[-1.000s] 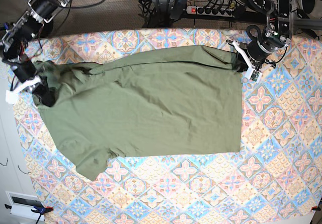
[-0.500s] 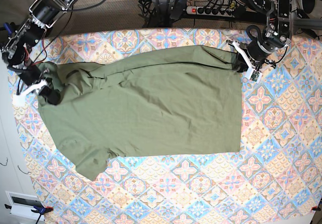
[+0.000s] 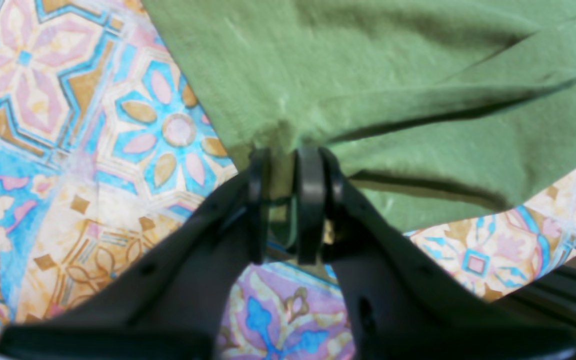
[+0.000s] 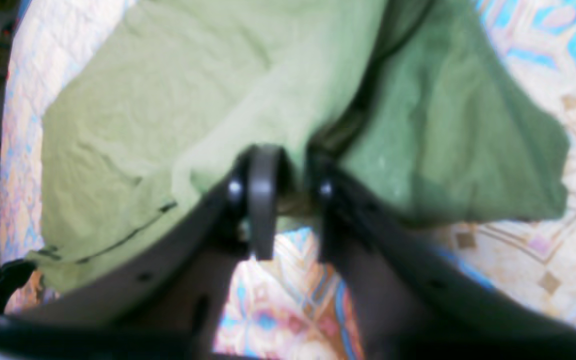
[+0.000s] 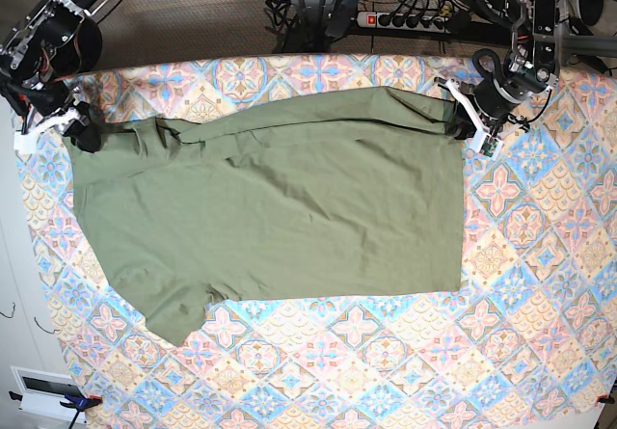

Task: Layout the t-shirt on the table in an organized manner, then fold the t-shirt properly
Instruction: 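Open both grippers and release the t-shirt shoulders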

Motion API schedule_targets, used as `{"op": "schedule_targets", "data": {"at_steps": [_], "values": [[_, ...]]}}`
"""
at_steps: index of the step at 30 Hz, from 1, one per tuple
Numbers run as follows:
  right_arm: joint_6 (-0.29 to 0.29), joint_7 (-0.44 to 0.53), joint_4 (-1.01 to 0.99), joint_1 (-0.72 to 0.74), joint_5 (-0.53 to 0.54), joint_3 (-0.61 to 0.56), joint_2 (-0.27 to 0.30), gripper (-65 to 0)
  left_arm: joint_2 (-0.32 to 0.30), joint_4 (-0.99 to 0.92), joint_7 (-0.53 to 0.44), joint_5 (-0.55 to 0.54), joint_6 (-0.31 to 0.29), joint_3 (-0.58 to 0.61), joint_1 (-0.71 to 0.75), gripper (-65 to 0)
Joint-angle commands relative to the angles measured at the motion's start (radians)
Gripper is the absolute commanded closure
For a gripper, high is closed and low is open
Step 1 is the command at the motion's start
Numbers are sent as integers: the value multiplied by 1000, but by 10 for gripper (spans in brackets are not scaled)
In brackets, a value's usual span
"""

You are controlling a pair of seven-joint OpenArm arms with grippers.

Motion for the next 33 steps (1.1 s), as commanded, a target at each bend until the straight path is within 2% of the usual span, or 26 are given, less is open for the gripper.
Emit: {"op": "schedule_targets", "data": {"at_steps": [1, 3, 5, 8, 12, 15, 17, 22, 25, 27, 30, 33], "values": [[5, 13, 19, 3, 24, 4, 24, -200, -13, 20, -19, -9, -1, -8, -4, -94], [5, 13, 21, -14, 24, 7, 24, -270, -13, 22, -19, -9, -1, -8, 1, -94], [5, 16, 21, -20, 24, 7, 32, -303, -13, 45, -19, -9, -1, -9, 2, -94], [5, 16, 21, -20, 30, 11, 35, -303, -13, 69, -19, -8, -1, -11, 13, -94], [5, 12, 60, -20, 30, 87, 33, -303, -14, 80, -18, -8, -1, -34, 16, -102], [8, 12, 137, -21, 30, 96, 32, -303, -14, 81, 31, -19, -1, -82, 22, -106], [8, 12, 177, -21, 30, 93, 30, -303, -14, 101, 68, -20, 0, -103, 19, -150], [8, 12, 245, -21, 32, 93, 12, -303, -14, 172, 140, -20, 2, -117, 22, -343], [8, 12, 254, -20, 32, 91, 3, -303, -13, 183, 165, -26, 2, -117, 16, -411], [8, 12, 254, -20, 32, 91, 3, -303, -11, 184, 165, -54, 2, -124, 15, -402], [8, 12, 254, -18, 32, 90, 1, -303, 3, 178, 165, -89, 2, -204, 8, -368], [8, 10, 254, -12, 32, 41, 1, -303, 36, 158, 172, -111, 2, -244, -67, -334]]}}
